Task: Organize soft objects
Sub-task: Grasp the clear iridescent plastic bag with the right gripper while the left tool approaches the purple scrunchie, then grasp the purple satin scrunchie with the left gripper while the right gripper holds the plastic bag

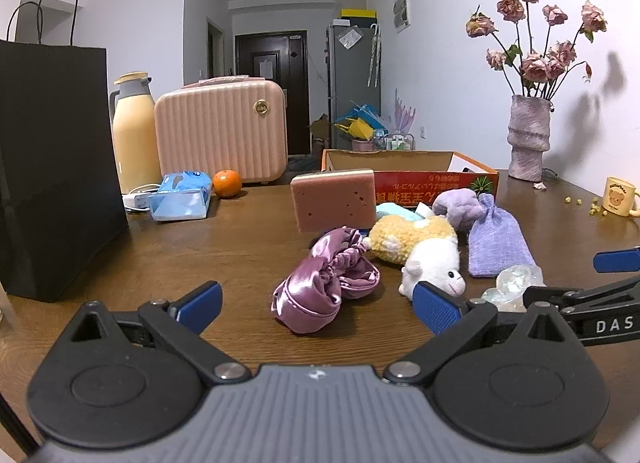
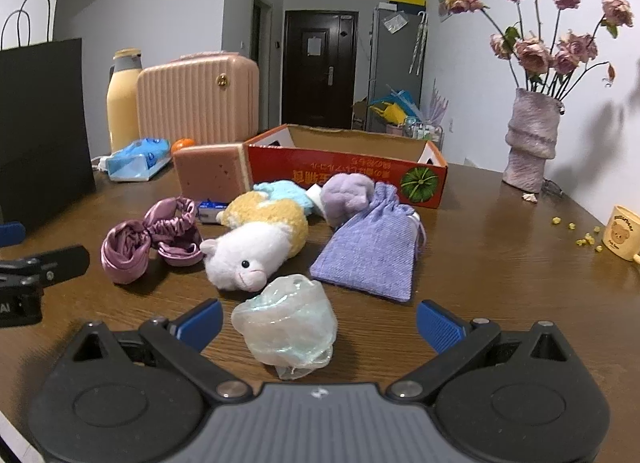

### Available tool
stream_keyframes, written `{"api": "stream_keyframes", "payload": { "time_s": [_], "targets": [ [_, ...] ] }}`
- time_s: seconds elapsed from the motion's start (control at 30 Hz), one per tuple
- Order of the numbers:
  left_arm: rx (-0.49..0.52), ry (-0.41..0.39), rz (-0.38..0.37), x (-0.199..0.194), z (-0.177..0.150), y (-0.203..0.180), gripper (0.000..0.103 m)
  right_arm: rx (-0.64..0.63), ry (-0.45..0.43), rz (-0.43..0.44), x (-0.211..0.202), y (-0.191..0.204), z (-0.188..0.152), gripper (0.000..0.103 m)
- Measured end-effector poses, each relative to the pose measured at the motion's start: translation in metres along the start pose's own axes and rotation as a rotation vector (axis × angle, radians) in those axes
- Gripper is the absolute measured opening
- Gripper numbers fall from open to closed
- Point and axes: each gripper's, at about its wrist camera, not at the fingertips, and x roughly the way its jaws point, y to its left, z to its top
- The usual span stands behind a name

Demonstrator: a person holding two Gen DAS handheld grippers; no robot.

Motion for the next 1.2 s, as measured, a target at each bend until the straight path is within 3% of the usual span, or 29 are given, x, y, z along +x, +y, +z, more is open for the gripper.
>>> {"api": "stream_keyframes", "payload": {
  "time_s": [0.37,0.53,0.73,1.0,1.2],
  "targets": [
    [-0.010,0.029,-0.002,0.014,-0.001,0.006,0.103,-0.016,0.051,0.012,0.031,0.005,0.003,0.101],
    [-0.013,0.039,-0.004,0.020,-0.001,0.007,0.103,-0.018,0.070,0.030,0.041,0.006,0.004,0.088],
    [-0.010,0.046,-0.010,0.025,0.000,0.008,0.103,-0.009,0.103,0.066,0.052,0.006,0.003,0.054],
    [-0.002,0.058,-0.018,0.036,0.003,0.008,0.103,0.000,0.093,0.093,0.054,0.003,0.002,0.041],
    [0.018,0.075,-0.028,0.048,0.008,0.008,0.103,0.016,0.065,0.096,0.050,-0.002,0.005,0.040]
  ]
}}
